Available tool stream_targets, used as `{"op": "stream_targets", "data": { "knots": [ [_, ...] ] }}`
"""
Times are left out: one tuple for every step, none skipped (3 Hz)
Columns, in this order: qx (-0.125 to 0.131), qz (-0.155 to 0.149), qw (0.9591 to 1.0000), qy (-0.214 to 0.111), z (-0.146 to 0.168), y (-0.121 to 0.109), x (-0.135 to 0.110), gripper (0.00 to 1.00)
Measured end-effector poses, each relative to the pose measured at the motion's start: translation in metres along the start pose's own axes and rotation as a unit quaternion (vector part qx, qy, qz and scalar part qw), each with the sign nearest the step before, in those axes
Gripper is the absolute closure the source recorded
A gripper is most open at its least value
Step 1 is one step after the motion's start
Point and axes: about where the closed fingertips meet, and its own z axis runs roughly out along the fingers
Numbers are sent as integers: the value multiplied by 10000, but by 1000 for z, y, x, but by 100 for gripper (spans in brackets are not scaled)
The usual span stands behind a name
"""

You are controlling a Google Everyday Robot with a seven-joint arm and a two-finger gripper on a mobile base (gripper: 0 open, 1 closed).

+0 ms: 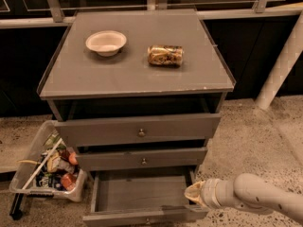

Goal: Close bottom drawer

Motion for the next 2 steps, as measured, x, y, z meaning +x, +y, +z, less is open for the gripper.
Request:
{"op": "stream_targets", "data": {
  "knots": [
    [-176,284,9988,-353,47,-10,29,100],
    [-219,278,9989,-299,53,-5,31,100]
  ]
}}
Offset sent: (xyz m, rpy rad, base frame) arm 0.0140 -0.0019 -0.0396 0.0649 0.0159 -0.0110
